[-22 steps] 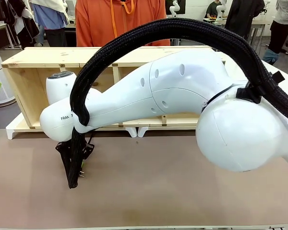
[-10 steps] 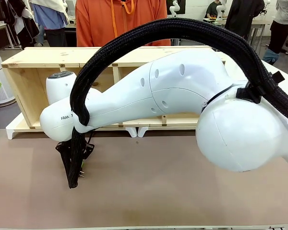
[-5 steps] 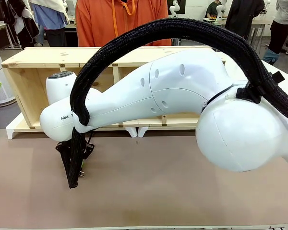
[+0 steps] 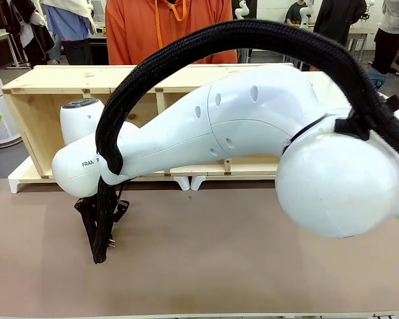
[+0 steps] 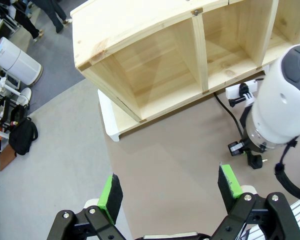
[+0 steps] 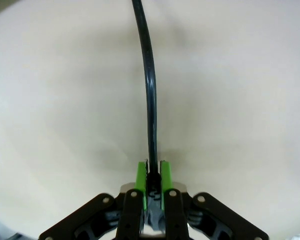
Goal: Perform cable management.
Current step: Pull the grasped Power Cable to the location of the Power Strip.
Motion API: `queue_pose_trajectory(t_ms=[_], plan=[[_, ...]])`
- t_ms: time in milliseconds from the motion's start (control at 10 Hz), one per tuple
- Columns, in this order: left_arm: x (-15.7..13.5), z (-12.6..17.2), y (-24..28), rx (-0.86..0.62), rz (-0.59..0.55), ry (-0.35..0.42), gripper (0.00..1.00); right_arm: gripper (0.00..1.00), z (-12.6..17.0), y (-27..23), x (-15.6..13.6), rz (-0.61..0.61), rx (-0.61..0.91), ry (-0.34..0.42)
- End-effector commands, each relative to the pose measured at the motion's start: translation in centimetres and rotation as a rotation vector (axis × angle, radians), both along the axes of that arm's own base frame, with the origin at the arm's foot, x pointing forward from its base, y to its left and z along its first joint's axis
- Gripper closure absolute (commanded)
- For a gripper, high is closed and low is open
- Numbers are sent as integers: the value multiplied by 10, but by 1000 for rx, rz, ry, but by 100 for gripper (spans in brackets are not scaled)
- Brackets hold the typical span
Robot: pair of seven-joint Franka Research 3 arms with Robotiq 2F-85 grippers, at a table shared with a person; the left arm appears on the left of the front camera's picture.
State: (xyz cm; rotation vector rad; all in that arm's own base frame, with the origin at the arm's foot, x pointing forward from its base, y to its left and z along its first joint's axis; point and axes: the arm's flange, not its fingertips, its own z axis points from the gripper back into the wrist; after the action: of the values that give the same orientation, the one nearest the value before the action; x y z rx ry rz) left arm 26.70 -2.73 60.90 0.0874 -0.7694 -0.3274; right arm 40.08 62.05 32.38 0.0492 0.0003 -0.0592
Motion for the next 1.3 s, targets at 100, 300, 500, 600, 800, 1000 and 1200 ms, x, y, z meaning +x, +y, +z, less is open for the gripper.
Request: queue_pose_trajectory(t_ms=[100, 300, 500, 600, 800, 1000, 1200], plan=[[0, 0, 0, 2, 2, -1, 0, 86, 22, -51, -45, -14, -38, -49], [0, 0, 0, 2, 2, -1, 0, 86, 29, -86, -67, -19, -66, -38], [0, 0, 0, 2, 2, -1, 0, 86, 32, -119, -89, -27, -76, -40], [0, 0, 0, 2, 2, -1, 0, 86, 34, -135, -99, -44, -68, -45], [0, 0, 0, 2, 2, -1, 0, 86, 38, -163, -118, -96, -49, -66], [0, 0, 0, 2, 2, -1, 0, 86, 40, -186, -137, -154, -33, -91], [0, 0, 0, 2, 2, -1, 0, 86, 37, -195, -146, -205, 4, -108]])
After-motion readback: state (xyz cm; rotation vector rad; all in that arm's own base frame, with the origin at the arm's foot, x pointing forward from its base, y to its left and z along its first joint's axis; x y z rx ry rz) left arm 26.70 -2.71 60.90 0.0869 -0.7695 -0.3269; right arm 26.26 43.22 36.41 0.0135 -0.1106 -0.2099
